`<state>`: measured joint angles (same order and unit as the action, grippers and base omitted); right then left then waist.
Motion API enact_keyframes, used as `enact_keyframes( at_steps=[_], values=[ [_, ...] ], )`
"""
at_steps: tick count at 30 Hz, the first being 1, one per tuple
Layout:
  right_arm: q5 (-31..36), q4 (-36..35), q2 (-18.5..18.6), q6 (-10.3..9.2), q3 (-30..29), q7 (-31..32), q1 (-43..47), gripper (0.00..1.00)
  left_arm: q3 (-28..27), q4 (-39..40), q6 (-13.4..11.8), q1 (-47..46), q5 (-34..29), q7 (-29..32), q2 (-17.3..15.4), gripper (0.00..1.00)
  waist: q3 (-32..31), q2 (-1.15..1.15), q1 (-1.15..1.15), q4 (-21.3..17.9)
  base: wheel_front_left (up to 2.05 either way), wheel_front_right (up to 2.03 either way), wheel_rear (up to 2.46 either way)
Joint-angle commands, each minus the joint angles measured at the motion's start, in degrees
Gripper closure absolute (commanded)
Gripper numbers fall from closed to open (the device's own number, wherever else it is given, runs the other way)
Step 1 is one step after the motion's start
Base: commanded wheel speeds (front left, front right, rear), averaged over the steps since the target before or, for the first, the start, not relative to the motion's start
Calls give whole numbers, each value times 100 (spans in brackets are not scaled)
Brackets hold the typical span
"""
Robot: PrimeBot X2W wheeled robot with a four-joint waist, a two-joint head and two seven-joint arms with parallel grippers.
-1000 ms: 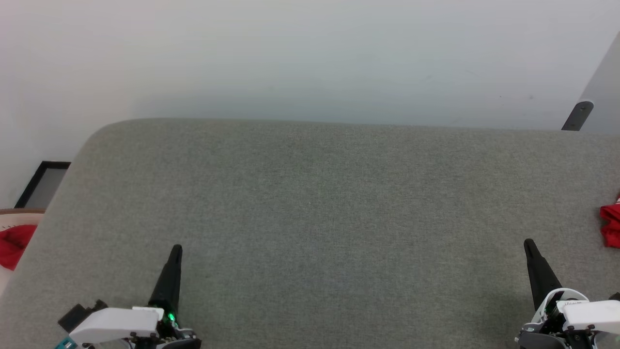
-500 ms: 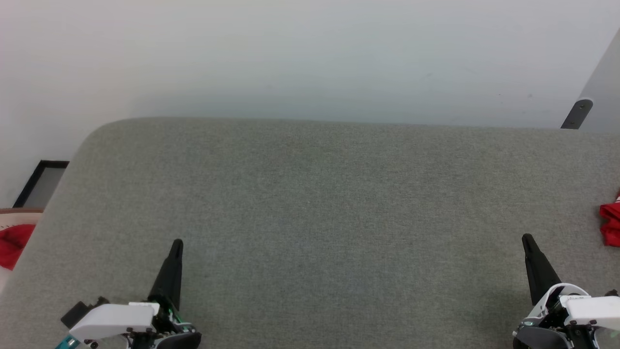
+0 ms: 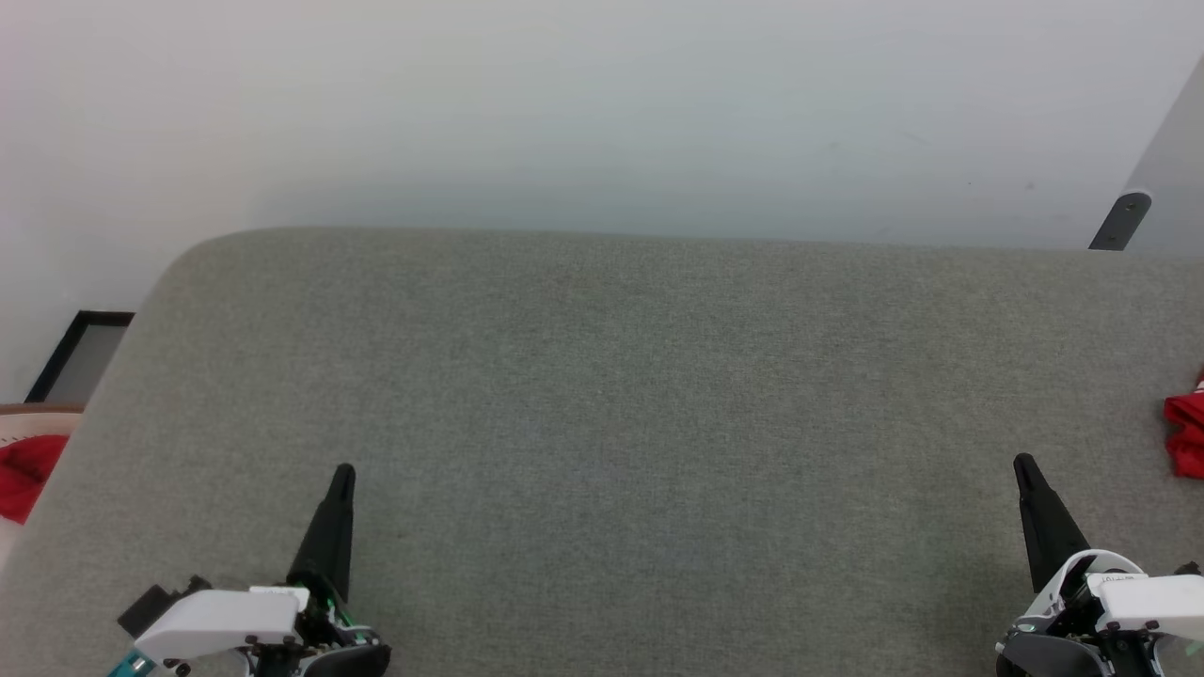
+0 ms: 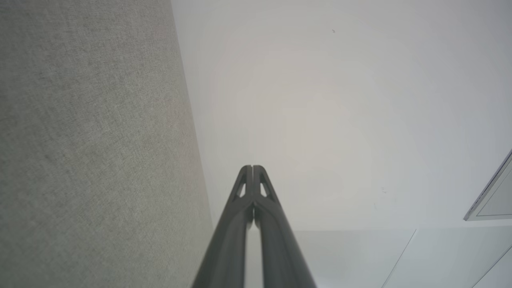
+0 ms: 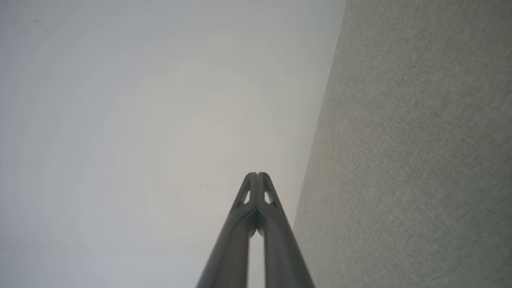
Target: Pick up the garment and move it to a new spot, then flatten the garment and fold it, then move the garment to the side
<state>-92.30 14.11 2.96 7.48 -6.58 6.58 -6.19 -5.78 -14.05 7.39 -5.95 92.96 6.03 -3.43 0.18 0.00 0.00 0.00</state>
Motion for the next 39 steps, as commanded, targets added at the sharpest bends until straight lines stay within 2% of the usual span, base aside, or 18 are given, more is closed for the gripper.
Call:
enact_keyframes(
  at_steps=[1, 39],
  values=[
    [-13, 1, -21, 2, -3, 11, -22, 100, -15, -9, 18, -56, 2, 11, 11, 100, 0, 0, 0, 0, 0, 0, 0],
    [-17, 1, -22, 2, 3, 6, -21, 100, -45, -9, 18, -59, -29, 34, 32, 100, 0, 0, 0, 0, 0, 0, 0]
  ],
)
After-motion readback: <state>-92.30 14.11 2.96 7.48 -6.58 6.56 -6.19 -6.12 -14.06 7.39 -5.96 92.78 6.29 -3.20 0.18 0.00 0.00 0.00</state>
